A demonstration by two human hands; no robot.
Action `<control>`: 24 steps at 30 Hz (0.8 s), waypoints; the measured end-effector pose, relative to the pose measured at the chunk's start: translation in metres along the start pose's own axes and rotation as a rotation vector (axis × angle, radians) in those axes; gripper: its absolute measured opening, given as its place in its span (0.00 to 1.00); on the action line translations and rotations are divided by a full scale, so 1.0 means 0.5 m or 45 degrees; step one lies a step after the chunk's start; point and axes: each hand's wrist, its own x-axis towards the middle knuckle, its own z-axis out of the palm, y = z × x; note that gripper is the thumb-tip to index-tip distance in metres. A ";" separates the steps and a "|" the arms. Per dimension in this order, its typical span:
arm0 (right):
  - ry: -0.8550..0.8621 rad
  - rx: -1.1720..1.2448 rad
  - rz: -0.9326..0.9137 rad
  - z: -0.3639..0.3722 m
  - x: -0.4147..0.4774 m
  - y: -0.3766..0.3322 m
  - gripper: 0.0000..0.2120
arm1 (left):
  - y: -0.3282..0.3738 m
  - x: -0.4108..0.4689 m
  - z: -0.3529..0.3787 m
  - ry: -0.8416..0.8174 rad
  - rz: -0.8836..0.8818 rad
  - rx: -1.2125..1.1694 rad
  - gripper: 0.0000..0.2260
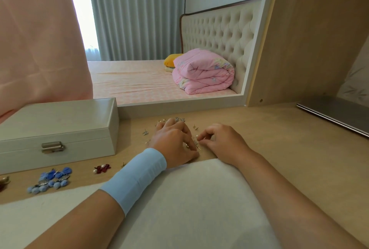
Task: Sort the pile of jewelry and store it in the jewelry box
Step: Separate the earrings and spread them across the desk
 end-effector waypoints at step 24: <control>-0.010 -0.187 0.022 0.005 0.002 -0.020 0.08 | -0.046 -0.009 -0.002 0.212 -0.276 -0.580 0.05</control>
